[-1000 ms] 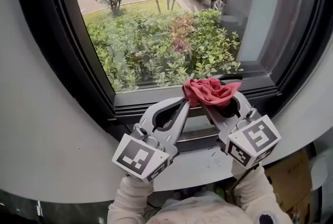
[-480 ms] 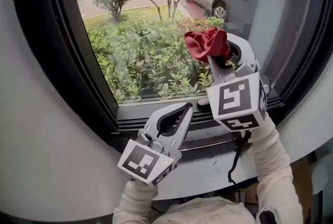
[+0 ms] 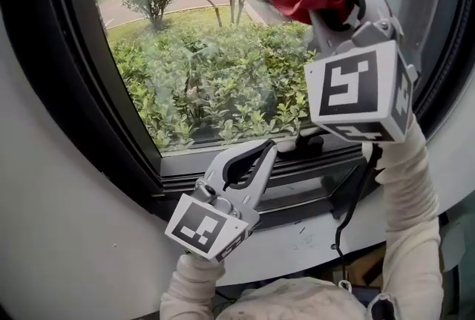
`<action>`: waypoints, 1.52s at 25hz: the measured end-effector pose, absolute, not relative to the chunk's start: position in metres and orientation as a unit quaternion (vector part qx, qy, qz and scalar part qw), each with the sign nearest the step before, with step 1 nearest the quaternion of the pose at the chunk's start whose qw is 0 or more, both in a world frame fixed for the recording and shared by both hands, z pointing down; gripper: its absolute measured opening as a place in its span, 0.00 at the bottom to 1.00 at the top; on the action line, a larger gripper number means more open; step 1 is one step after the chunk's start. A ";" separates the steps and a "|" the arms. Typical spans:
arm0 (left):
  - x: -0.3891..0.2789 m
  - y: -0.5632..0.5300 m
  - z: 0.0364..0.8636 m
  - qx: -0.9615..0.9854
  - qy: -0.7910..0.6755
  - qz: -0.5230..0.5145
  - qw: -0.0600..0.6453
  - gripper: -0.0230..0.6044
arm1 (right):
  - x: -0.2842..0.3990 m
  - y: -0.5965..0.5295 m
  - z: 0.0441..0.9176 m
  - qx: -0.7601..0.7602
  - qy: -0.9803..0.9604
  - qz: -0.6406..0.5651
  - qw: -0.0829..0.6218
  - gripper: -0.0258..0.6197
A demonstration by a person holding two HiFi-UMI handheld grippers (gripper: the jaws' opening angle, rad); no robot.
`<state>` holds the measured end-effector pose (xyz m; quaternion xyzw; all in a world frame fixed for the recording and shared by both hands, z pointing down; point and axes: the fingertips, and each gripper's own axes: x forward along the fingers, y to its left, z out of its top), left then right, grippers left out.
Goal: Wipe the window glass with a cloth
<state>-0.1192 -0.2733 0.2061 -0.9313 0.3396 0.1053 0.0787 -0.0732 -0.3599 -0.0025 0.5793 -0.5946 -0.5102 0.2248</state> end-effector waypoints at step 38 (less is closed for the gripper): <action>-0.016 -0.281 0.220 -0.929 0.356 0.071 0.069 0.04 | 0.005 -0.370 0.133 0.527 -0.586 -0.572 0.227 0.22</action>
